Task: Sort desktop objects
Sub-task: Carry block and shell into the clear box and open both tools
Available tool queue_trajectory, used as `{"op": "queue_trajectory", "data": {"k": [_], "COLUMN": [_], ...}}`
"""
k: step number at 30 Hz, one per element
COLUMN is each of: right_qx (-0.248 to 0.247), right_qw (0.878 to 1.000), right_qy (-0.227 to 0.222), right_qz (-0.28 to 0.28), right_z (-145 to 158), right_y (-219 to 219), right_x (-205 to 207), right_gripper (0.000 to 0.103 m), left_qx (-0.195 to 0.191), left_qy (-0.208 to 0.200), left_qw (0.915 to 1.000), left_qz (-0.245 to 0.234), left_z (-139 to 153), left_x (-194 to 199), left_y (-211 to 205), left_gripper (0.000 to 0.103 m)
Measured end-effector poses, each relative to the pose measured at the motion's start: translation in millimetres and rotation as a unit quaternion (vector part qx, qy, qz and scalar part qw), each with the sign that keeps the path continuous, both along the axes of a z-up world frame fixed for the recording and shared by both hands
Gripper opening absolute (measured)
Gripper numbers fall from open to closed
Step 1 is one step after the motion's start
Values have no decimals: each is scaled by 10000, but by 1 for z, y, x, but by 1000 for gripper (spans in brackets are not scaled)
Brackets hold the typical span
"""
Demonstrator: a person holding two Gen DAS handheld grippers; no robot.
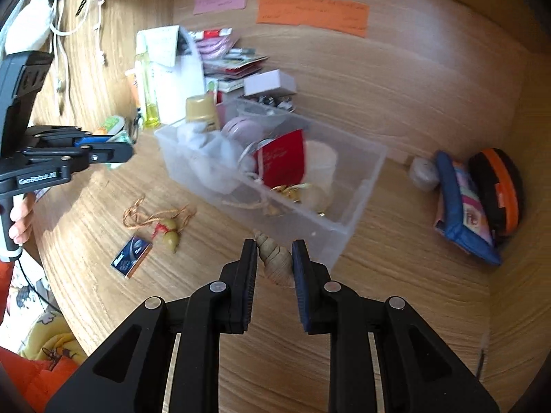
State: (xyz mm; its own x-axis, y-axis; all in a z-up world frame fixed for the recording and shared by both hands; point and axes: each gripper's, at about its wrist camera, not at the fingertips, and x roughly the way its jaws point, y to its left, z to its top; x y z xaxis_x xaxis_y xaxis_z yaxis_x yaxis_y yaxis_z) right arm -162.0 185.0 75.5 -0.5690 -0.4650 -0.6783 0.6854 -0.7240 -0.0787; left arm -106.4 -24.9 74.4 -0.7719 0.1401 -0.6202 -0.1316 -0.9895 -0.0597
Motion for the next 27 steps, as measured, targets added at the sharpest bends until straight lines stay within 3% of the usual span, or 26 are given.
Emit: {"op": "queue_trajectory", "data": {"k": [5, 15, 27], "right_qx": [-87, -295, -333], "right_qw": [9998, 9990, 9991], "right_qy": [111, 221, 38], "right_qz": [-128, -246, -275], "right_z": [13, 31, 24], "right_y": [10, 11, -2], "right_x": [-10, -37, -80], "right_gripper": [19, 19, 19], "left_qx": [178, 148, -226], "left_qy": [120, 218, 100], "left_qw": [9997, 9997, 9997], "left_qz": [-67, -13, 11], "left_z": [13, 31, 28], "left_x": [-2, -31, -82], "left_y": [-2, 0, 15], "left_gripper": [15, 15, 15]}}
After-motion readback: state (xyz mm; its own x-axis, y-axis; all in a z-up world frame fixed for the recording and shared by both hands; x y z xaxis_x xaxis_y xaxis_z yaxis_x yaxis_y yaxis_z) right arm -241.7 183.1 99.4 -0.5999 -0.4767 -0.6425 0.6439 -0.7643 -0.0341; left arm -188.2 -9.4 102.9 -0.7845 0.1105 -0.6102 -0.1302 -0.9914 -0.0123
